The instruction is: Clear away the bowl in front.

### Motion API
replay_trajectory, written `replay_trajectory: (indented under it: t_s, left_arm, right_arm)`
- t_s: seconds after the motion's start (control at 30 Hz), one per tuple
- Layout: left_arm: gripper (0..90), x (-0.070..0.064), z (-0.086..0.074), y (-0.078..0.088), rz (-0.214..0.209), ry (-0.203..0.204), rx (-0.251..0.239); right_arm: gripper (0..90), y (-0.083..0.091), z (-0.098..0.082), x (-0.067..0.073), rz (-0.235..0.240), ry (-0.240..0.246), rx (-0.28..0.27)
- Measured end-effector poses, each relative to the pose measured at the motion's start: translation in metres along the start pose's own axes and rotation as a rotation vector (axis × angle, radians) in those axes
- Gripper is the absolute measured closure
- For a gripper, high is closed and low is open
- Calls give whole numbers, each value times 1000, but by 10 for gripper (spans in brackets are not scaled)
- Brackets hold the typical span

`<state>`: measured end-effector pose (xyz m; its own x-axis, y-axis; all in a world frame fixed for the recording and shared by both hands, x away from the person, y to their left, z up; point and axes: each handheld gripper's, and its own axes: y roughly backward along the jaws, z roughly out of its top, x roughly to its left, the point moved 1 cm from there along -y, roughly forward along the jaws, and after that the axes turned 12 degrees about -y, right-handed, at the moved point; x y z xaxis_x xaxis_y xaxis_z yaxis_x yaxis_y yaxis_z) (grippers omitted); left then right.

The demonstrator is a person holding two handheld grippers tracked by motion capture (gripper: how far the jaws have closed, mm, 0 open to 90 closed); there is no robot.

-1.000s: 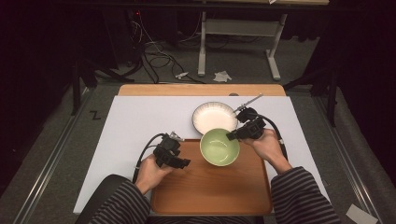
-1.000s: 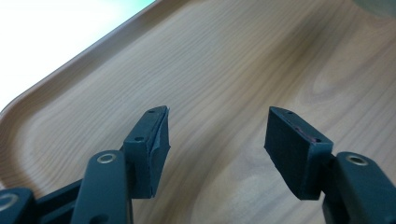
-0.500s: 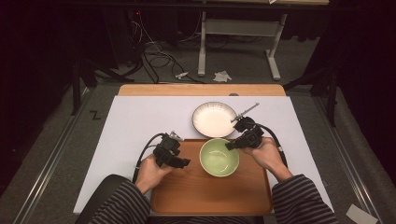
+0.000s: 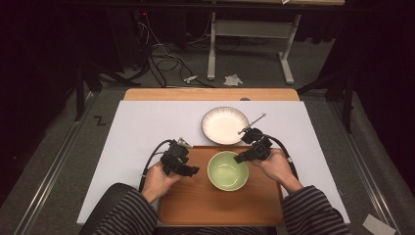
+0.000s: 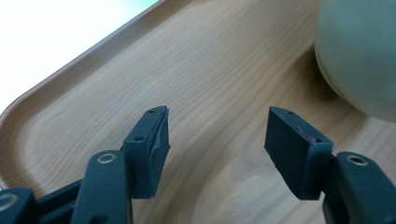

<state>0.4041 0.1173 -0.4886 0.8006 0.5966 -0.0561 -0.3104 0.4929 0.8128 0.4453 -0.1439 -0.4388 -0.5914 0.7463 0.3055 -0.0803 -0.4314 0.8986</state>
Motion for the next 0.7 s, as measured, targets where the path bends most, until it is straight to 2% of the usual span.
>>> replay_trajectory:
  t_s: [0.2, 0.3, 0.43, 0.7]
  left_arm:
    - [398, 0, 0, 0, 1, 0, 0]
    - [399, 0, 0, 0, 0, 0, 0]
    - [399, 0, 0, 0, -1, 0, 0]
    - [399, 0, 0, 0, 0, 1, 1]
  right_arm:
    - [861, -4, 0, 0, 7, -15, 4]
    - [861, -6, 0, -2, -3, -9, 4]
    - [860, -11, 1, -4, -20, -28, 3]
    - [861, -12, 1, -5, -18, -31, 4]
